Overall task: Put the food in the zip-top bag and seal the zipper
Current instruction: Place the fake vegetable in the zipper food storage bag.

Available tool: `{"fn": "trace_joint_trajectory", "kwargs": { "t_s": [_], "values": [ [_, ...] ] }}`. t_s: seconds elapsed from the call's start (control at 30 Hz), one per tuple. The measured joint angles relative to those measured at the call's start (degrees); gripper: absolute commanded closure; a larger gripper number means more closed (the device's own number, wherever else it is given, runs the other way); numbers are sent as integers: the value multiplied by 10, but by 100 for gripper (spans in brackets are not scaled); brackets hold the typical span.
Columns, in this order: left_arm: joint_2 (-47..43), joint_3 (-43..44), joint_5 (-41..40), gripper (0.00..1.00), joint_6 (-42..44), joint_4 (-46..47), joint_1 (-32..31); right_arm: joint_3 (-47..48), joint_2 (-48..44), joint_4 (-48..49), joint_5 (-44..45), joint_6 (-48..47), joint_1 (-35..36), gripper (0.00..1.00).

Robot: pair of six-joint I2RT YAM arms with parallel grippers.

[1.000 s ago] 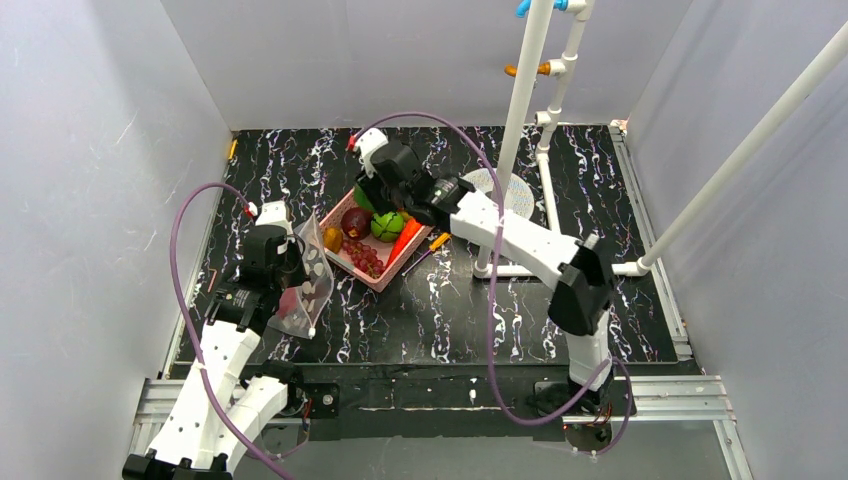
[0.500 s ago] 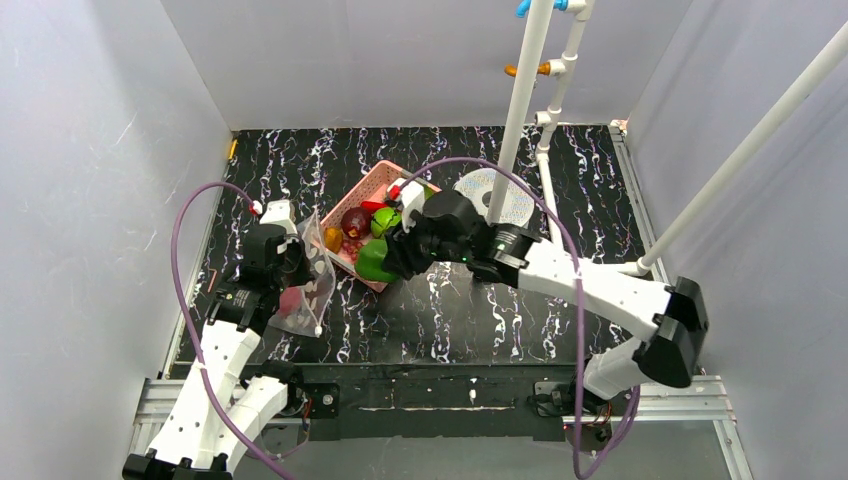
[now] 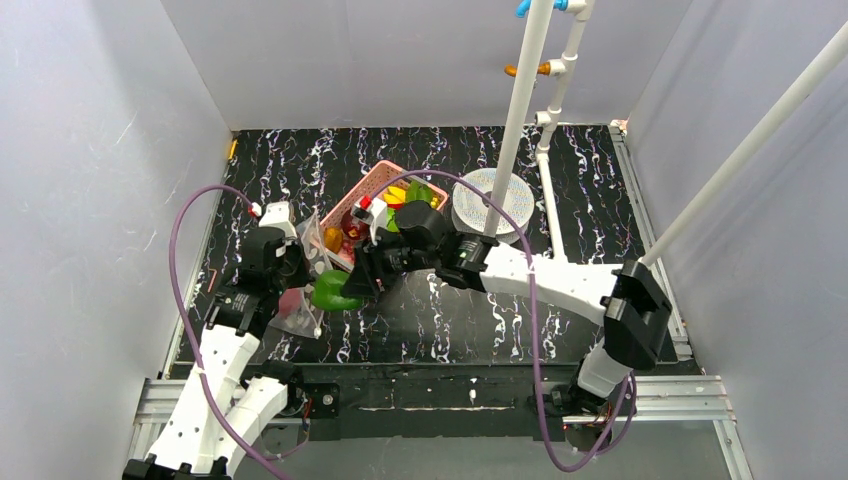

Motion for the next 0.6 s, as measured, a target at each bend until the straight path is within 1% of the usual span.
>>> {"fn": "trace_joint_trajectory", "kwargs": {
  "t_s": [0.13, 0.37, 0.5, 0.6],
  "values": [
    [-1, 0, -2, 100, 2, 0, 0, 35, 33, -33, 26, 7, 0, 99],
    [-12, -1, 3, 100, 2, 1, 0, 138, 80, -152, 147, 32, 1, 99],
    [-37, -1, 11, 100, 2, 4, 0, 169, 96, -192, 193, 39, 4, 99],
    [-48, -1, 19, 100, 3, 8, 0, 213, 120, -220, 213, 41, 9, 99]
  ]
}}
